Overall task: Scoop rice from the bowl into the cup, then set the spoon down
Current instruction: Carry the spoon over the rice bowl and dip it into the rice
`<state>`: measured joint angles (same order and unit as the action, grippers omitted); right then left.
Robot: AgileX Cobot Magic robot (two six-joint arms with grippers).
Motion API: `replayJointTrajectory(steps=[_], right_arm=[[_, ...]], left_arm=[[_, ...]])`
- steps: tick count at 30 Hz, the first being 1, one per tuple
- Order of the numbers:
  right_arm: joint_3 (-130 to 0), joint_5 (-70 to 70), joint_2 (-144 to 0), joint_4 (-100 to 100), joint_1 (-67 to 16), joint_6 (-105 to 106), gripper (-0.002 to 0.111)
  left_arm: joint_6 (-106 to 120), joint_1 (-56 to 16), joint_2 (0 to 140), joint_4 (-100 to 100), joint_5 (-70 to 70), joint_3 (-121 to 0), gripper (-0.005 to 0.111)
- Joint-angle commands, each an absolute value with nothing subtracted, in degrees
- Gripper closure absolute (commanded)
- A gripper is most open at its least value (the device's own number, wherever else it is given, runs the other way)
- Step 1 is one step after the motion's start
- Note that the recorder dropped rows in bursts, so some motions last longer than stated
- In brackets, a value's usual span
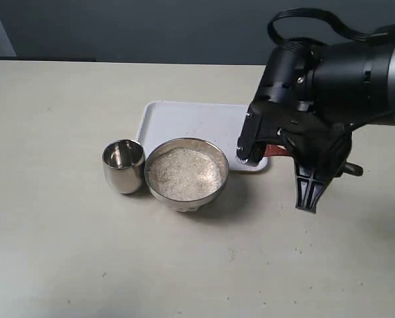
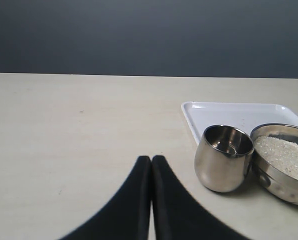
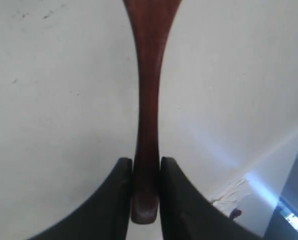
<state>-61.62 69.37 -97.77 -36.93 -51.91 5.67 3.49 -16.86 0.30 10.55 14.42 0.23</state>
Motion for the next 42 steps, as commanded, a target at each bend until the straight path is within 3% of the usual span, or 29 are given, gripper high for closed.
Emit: replayJointTrajectory(steps=[1,15,42], right_arm=[[-62.12,69.96,-98.35,-43.62,-54.42,4.23,0.109],[-62.12,69.96,-107.48,-64.11,-63.02,1.34,0.109],[-69.13,69.96,-111.56,-58.30,-63.45,5.87,0.109]], left_arm=[[3.11,-17.23,0.00,10.47,13.53,0.00,0.106],[3.11,-17.23,0.00,10.47,13.53,0.00,0.106],[3.11,-17.23,0.00,10.47,13.53,0.00,0.106]])
